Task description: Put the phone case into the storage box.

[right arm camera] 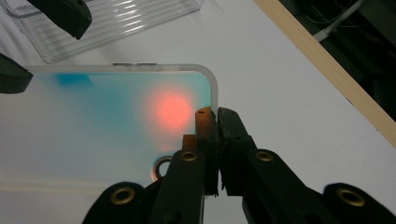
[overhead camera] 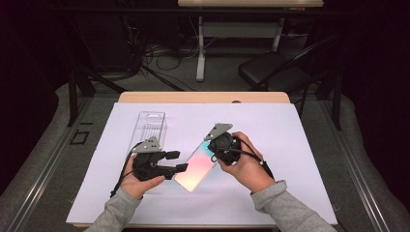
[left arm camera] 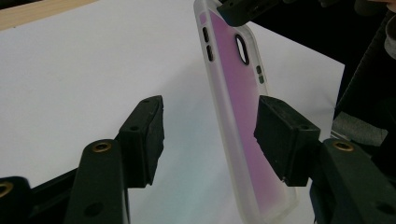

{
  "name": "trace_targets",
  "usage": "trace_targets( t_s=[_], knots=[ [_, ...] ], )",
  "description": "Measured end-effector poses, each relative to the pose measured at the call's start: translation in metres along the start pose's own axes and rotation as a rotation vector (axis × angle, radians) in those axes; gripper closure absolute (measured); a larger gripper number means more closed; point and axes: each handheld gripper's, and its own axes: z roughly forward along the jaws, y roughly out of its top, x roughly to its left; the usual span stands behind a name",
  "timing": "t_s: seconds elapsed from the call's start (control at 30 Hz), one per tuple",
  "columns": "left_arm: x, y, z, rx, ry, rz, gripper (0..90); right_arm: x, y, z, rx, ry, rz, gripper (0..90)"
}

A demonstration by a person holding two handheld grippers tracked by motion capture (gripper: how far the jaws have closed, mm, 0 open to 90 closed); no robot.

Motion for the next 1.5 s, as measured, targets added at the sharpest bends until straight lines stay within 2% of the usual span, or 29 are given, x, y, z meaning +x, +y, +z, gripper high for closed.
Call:
trace_targets(
  t_s=[0.13, 0.23, 0.47, 0.6, 0.63, 0.83, 1.0, 1.13, 1.33, 1.5],
  knots=[
    [-0.001, -0.001, 0.001, -0.010, 0.000, -0.015, 45.5, 0.003, 0.000, 0.001, -0.001, -0.004, -0.010, 87.8],
    [-0.001, -0.001, 0.000, -0.005, 0.017, -0.027, 45.6, 0.004, 0.000, 0.002, -0.001, -0.001, -0.012, 87.8],
    [0.000, -0.003, 0.000, -0.004, -0.012, -0.088, 45.6, 0.007, 0.000, 0.002, -0.010, -0.003, -0.016, 87.8],
    [0.000, -0.003, 0.000, 0.005, -0.008, -0.093, 46.6, 0.008, 0.000, 0.002, -0.013, -0.007, -0.020, 87.8],
    [0.000, -0.003, 0.000, 0.006, -0.014, -0.093, 50.2, 0.008, 0.000, 0.002, -0.015, -0.008, -0.023, 87.8],
    [0.002, -0.004, 0.001, 0.009, -0.020, -0.101, 54.2, 0.009, -0.001, 0.002, -0.022, -0.011, -0.021, 87.8],
    [0.001, -0.004, 0.001, 0.016, -0.036, -0.120, 57.4, 0.010, -0.001, 0.002, -0.026, -0.010, -0.029, 87.8],
    [0.001, -0.004, 0.002, 0.025, -0.067, -0.157, 60.3, 0.012, -0.001, 0.002, -0.030, -0.012, -0.033, 87.8],
    [0.002, -0.005, 0.003, 0.038, -0.083, -0.171, 62.9, 0.014, -0.002, 0.002, -0.031, -0.013, -0.045, 87.8],
    [0.004, -0.005, 0.004, 0.062, -0.102, -0.199, 66.5, 0.016, -0.002, 0.003, -0.034, -0.021, -0.052, 87.8]
  ],
)
